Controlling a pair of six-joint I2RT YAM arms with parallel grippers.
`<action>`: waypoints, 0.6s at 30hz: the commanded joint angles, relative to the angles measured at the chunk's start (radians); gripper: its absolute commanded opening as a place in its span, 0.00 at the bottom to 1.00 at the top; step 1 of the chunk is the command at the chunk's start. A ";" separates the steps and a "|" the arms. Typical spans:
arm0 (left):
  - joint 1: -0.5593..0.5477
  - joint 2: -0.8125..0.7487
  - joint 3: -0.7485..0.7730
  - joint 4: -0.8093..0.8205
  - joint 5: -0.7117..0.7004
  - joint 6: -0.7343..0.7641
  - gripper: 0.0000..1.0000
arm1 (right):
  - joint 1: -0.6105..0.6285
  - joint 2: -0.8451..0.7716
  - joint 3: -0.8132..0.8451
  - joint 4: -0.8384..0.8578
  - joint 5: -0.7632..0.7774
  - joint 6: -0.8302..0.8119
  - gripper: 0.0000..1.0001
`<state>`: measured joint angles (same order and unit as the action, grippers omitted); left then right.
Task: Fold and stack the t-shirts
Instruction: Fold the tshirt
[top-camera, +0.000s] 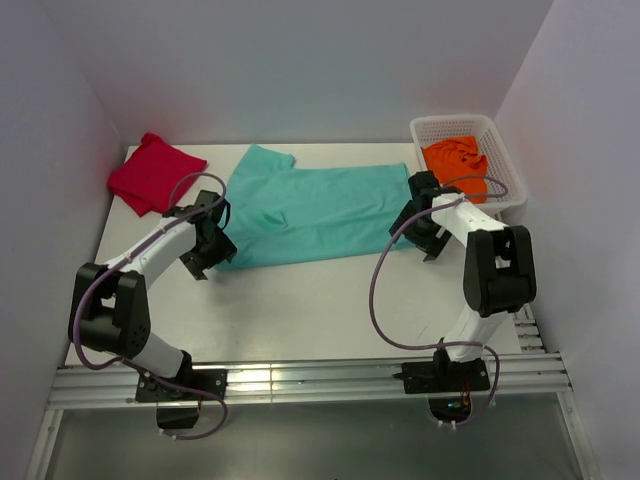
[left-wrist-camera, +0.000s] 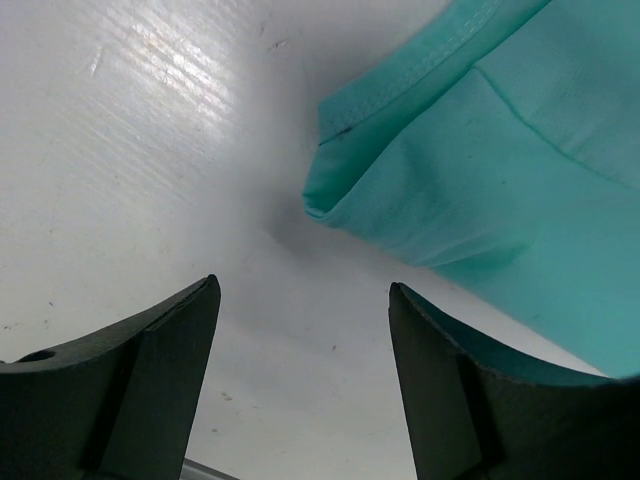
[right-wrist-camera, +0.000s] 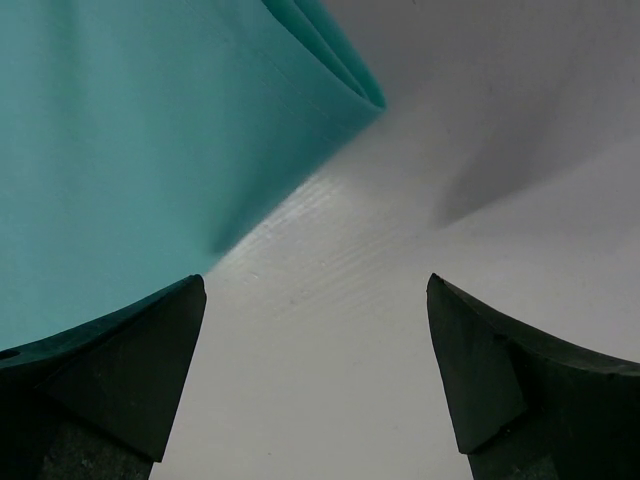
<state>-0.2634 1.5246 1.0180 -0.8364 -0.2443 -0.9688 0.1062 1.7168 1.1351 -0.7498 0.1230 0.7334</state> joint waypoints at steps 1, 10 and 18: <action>-0.004 -0.014 0.045 0.007 -0.041 -0.031 0.74 | -0.007 0.013 0.066 0.030 0.043 -0.008 0.98; -0.004 0.087 0.048 0.030 -0.078 -0.059 0.72 | -0.045 0.101 0.058 0.072 0.052 -0.014 0.94; -0.004 0.161 0.059 0.063 -0.095 -0.085 0.69 | -0.141 0.164 0.097 0.092 0.053 -0.019 0.82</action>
<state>-0.2634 1.6802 1.0412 -0.8047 -0.3099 -1.0245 0.0135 1.8404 1.1934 -0.6624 0.1749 0.7105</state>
